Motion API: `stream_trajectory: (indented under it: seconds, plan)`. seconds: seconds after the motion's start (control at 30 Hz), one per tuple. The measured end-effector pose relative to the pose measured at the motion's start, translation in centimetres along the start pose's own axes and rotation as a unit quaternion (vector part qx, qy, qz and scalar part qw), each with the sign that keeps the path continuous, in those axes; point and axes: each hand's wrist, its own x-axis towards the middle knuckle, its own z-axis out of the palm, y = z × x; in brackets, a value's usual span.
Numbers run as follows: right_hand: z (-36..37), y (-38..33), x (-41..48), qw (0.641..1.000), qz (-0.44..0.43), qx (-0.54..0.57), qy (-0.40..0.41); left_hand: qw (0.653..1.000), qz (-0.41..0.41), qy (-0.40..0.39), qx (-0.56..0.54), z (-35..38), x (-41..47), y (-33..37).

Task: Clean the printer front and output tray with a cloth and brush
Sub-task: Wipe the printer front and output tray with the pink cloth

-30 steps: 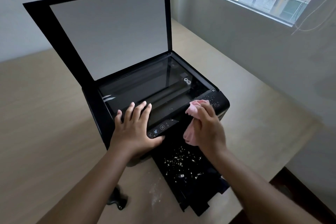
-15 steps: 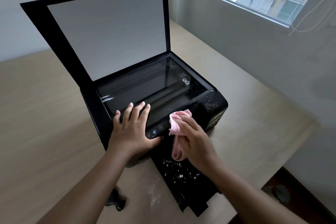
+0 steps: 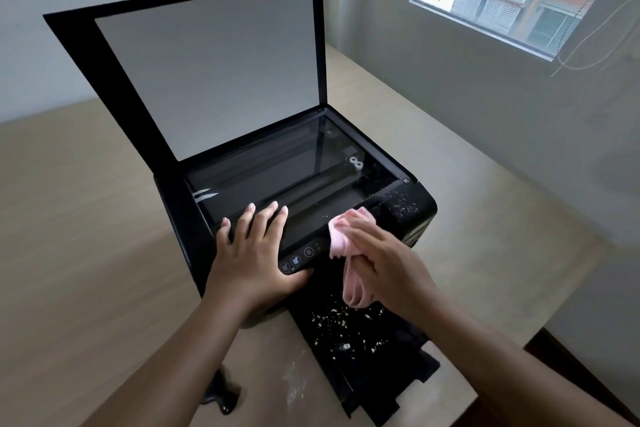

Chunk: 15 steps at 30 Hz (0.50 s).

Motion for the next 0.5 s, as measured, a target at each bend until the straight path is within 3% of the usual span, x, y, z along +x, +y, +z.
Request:
stream_trajectory:
  seconds: [0.1,0.17,0.37,0.5]
  plan:
    - [-1.0,1.4,1.7,0.984,0.131,0.028,0.114,1.000,0.003,0.000,0.004,0.0,0.1,0.0]
    - [-0.5,1.1,2.4,0.978,0.164,-0.017,0.128,1.000,0.003,0.001,0.004,0.0,0.1,0.0]
    - [2.3,-2.4,1.4,0.996,0.000,-0.082,0.034,1.000,0.000,-0.004,-0.010,-0.1,0.0,0.1]
    - [1.0,-1.7,2.8,0.990,0.056,-0.120,0.058,1.000,0.002,-0.002,-0.006,-0.1,0.1,0.2]
